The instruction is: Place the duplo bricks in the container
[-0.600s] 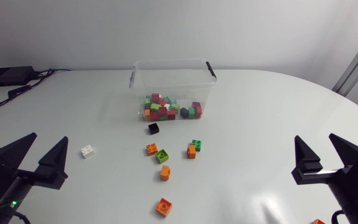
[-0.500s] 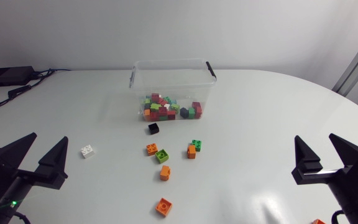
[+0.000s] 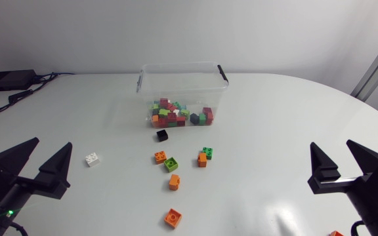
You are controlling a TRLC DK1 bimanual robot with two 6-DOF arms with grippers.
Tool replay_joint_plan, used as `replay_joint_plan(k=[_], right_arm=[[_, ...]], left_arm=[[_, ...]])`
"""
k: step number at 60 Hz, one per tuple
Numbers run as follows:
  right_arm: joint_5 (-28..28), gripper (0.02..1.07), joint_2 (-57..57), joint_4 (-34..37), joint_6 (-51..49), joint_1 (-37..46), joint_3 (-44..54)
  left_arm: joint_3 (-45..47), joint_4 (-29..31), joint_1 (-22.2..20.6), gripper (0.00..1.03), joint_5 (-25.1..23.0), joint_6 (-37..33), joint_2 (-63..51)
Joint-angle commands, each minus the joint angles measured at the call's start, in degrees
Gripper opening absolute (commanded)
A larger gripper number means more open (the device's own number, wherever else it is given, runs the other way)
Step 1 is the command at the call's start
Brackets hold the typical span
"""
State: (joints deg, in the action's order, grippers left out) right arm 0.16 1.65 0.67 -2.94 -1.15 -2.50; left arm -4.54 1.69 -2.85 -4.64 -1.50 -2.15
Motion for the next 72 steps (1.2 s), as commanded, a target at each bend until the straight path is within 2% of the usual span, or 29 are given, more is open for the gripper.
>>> replay_joint_plan(k=[1,13,17,21,28,39,45,50,58,65,72], right_arm=[[0.0,1.03,3.6,-0.2,1.4,-0.5,-3.7],[-0.2,1.02,15.7,-1.5,2.2,-0.5,-10.4],[-0.5,1.02,20.9,-1.5,3.1,-0.4,-13.5],[-0.9,1.02,25.2,-0.5,3.2,-0.2,-16.0],[-1.6,1.02,29.9,1.9,3.3,0.3,-19.4],[-2.5,1.02,37.8,13.7,2.6,1.1,-27.3],[-2.2,1.02,43.1,19.5,1.4,2.6,-31.9],[-1.9,1.02,45.1,22.4,-0.2,3.2,-34.3],[-0.7,1.02,47.4,27.9,-4.2,3.2,-37.8],[-0.3,1.02,50.4,32.9,-6.8,3.9,-40.7],[-0.3,1.02,52.5,37.9,-11.0,4.1,-43.2]], left_arm=[[-5.3,0.0,-0.8,0.97,-0.6,-0.2,-5.5],[-14.8,0.4,-1.0,0.96,-0.6,-0.4,-24.3],[-20.0,3.4,-0.5,0.91,-0.5,-2.3,-33.5],[-25.3,7.9,0.0,0.91,-0.5,-6.1,-41.5],[-30.5,11.8,0.3,0.86,-0.5,-6.4,-50.4],[-34.7,16.0,0.1,0.86,-0.6,-12.5,-59.3],[-37.4,19.3,0.0,0.86,-0.6,-23.8,-64.9],[-39.1,21.4,0.2,0.87,-0.5,-27.9,-68.4],[-43.3,23.7,3.2,0.87,-1.1,-33.7,-77.4],[-47.1,27.3,6.5,0.87,-4.8,-38.7,-84.4],[-48.4,27.4,7.9,0.87,-5.1,-41.9,-87.9]])
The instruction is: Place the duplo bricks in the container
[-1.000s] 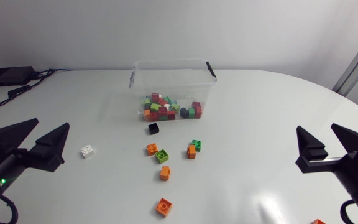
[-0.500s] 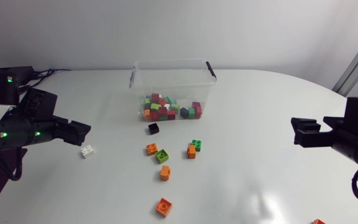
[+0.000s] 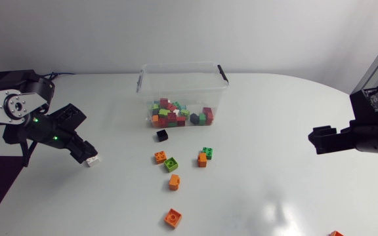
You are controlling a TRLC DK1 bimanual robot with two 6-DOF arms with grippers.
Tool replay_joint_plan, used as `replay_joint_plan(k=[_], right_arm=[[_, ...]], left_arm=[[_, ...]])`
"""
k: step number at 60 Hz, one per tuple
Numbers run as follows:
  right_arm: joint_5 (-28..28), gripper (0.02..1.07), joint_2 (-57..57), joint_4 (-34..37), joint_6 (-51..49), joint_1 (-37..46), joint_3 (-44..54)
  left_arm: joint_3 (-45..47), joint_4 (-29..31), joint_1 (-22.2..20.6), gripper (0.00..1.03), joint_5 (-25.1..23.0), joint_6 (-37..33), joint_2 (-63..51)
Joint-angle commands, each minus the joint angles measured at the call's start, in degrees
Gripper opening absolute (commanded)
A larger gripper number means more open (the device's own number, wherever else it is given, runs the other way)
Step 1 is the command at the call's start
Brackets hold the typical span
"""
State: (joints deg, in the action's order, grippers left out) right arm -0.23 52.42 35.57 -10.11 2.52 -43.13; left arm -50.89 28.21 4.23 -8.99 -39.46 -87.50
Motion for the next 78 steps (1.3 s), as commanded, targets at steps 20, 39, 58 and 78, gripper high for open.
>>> replay_joint_plan(k=[20,39,58,78], right_arm=[[0.1,1.02,3.7,13.6,-6.7,0.9,-4.6],[-1.8,1.01,2.0,20.8,-7.5,1.1,-4.2],[-2.0,0.96,1.3,31.1,-4.7,1.2,-5.7],[-3.5,0.96,7.7,34.1,-5.3,4.6,-4.7]], left_arm=[[-6.1,1.3,1.2,0.78,0.2,-8.3,-13.4],[-8.7,1.3,3.7,0.58,3.0,-12.7,-19.6],[-8.4,5.3,3.9,0.43,3.1,-17.1,-18.8],[-7.6,7.5,3.6,0.43,-6.3,-17.5,-8.6]])
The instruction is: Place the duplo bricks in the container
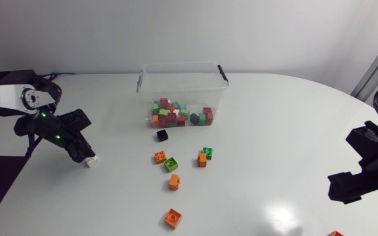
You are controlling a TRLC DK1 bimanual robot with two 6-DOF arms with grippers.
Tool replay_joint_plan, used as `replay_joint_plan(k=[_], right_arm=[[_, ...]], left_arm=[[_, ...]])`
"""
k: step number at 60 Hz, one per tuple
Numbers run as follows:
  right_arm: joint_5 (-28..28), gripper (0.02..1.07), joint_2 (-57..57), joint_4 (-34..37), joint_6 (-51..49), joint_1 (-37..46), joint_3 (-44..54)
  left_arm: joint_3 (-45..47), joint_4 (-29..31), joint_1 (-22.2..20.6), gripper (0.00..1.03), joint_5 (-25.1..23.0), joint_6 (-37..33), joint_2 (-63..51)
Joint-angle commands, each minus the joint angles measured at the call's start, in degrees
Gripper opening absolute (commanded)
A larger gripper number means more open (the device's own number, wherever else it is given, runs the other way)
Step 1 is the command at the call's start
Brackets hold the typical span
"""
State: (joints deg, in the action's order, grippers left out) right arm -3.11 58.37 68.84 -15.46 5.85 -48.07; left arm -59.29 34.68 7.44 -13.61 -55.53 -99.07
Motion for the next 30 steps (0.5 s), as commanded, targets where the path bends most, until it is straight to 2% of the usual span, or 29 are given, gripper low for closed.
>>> replay_joint_plan(k=[1,9,17,24,30], right_arm=[[-0.6,0.96,2.2,0.8,0.0,1.8,0.4],[-0.6,0.96,5.8,0.5,-0.2,3.2,1.8],[-2.6,0.96,8.2,0.5,-1.3,3.2,3.3],[-5.6,0.96,9.7,-1.3,-6.4,2.9,6.1],[-7.8,0.96,10.4,-5.6,-13.9,2.8,9.8]], left_arm=[[0.8,1.0,0.4,0.43,-2.7,-1.4,3.4],[-0.5,1.0,1.6,0.43,-7.8,-1.6,4.3],[-1.6,1.0,1.8,0.43,-10.5,-1.6,4.1],[-1.8,1.0,1.5,0.44,-12.5,-1.6,4.1],[-1.6,0.9,1.3,0.44,-13.5,-1.7,3.8]])
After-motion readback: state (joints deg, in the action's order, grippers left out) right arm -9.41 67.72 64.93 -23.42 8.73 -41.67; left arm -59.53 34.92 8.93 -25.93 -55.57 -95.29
